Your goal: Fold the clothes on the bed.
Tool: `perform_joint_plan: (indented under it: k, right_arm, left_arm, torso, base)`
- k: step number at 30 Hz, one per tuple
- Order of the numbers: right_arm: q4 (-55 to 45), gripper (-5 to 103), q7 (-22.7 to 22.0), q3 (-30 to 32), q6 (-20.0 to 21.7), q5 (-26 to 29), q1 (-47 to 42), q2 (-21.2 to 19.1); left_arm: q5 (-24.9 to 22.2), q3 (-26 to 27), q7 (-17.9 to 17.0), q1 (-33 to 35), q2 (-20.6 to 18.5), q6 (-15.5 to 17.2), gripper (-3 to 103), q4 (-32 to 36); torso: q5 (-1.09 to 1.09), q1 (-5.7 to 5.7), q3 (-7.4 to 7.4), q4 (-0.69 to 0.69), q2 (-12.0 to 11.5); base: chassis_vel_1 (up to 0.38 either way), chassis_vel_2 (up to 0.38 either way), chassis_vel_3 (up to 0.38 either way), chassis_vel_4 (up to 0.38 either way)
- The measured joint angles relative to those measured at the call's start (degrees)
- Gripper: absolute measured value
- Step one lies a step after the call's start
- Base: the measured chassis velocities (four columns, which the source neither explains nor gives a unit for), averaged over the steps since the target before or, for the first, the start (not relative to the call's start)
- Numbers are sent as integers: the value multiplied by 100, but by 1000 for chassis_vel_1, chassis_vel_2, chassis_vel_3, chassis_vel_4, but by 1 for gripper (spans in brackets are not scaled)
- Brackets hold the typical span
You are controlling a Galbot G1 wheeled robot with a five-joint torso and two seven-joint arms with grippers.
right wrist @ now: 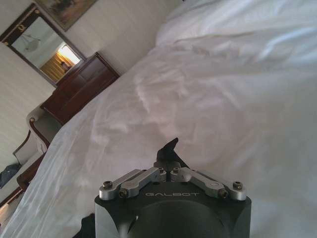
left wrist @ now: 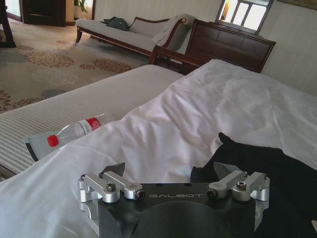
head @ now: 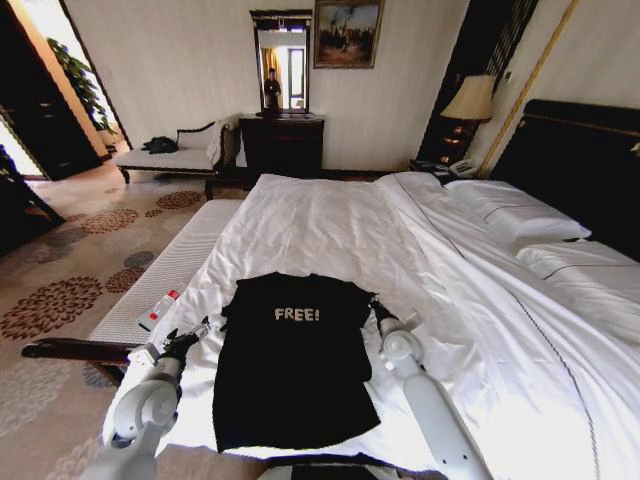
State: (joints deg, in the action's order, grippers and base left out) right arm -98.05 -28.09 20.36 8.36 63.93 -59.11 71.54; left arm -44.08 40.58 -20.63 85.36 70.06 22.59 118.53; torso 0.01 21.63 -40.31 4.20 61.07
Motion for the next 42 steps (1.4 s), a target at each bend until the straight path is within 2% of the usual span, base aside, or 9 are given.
perform_joint_plan:
  k: [7, 9, 12, 15, 25, 27, 30, 35, 42]
  right_arm:
    - [191, -1, 9, -159, 77, -105, 201, -219]
    - [327, 9, 6, -194, 94, -217, 231, -218]
    - [390, 9, 12, -194, 96, -289, 231, -206]
    - [319, 31, 64, -91, 11, -360, 176, -179]
    - [-291, 69, -102, 163, -63, -162, -488, -29]
    - [-319, 69, -130, 170, -41, -110, -575, -2]
    - [-349, 85, -201, 172, 9, 52, -744, 102]
    - [-328, 99, -233, 138, 6, 66, -848, 195]
    - [-287, 99, -203, 91, -27, 66, -898, 304]
  left_arm:
    - [38, -52, -9, -36, 58, 11, 100, -41]
    - [70, -76, -11, -31, 89, 14, 100, -50]
    - [98, -89, -11, -17, 112, 15, 100, -55]
    - [141, -97, -13, 8, 137, 15, 100, -57]
    - [193, -100, -12, 71, 186, 14, 100, 22]
    - [194, -97, -12, 78, 182, 14, 100, 31]
    - [197, -88, -16, 103, 178, 13, 100, 69]
    - [197, -75, -21, 133, 173, 10, 100, 104]
    - [188, -17, -24, 187, 124, -28, 100, 135]
  torso:
    - [0, 0, 0, 0, 0]
    - [0, 0, 0, 0, 0]
    - [0, 0, 0, 0, 0]
    - [0, 0, 0, -1, 0]
    - [-1, 0, 1, 0, 0]
    - [-1, 0, 0, 0, 0]
    - [-1, 0, 0, 0, 0]
    - [-1, 0, 1, 0, 0]
    - [-1, 0, 1, 0, 0]
  base:
    - [0, 0, 0, 0]
    - [0, 0, 0, 0]
    - [0, 0, 0, 0]
    - [0, 0, 0, 0]
    - [0, 0, 0, 0]
    - [0, 0, 0, 0]
    - [0, 0, 0, 0]
    - [0, 0, 0, 0]
    - [0, 0, 0, 0]
